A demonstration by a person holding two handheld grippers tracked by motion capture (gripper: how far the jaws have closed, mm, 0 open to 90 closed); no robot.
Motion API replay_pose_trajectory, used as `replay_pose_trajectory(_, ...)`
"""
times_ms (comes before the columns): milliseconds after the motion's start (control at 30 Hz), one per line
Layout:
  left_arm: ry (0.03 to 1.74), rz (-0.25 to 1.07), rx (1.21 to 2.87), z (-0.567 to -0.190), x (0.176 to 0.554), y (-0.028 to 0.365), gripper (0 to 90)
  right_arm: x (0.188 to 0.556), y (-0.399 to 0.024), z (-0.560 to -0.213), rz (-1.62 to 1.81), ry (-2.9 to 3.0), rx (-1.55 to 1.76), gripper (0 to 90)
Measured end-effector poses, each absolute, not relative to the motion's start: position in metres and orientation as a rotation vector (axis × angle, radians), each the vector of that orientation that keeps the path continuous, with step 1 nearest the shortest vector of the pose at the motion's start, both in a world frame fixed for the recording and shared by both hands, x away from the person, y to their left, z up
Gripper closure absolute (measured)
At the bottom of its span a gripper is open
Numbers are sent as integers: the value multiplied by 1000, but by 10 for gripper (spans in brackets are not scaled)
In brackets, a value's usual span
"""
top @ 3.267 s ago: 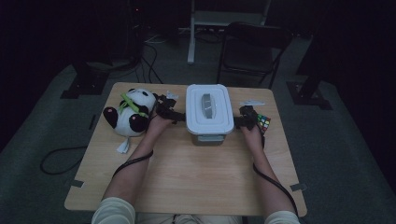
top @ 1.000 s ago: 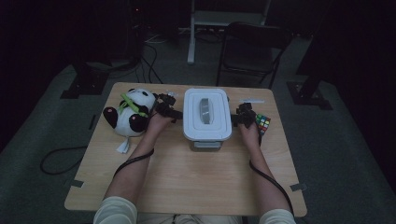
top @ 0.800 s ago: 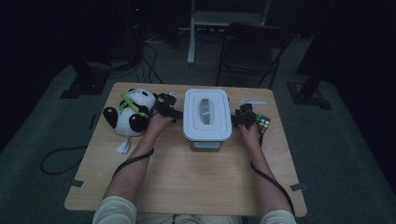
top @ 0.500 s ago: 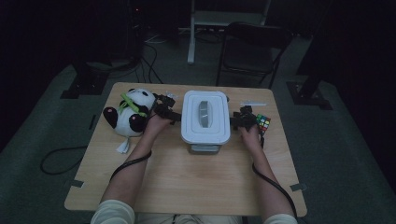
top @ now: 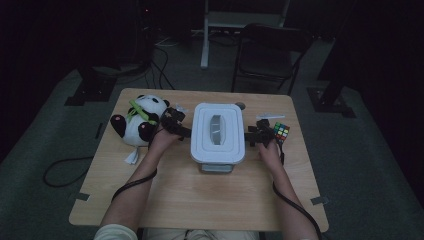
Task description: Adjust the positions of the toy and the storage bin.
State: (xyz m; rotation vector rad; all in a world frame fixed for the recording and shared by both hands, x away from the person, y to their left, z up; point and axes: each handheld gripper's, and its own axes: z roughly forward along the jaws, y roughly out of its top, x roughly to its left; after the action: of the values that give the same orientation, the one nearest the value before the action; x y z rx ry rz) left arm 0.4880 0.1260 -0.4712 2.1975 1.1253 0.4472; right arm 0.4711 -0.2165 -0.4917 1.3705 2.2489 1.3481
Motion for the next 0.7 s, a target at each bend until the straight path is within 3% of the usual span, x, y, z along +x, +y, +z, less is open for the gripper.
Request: replay_pose_trajectory(700,1089,452,2222,-471,450,139,32,431,-208,-494,1395,2299,1294,255)
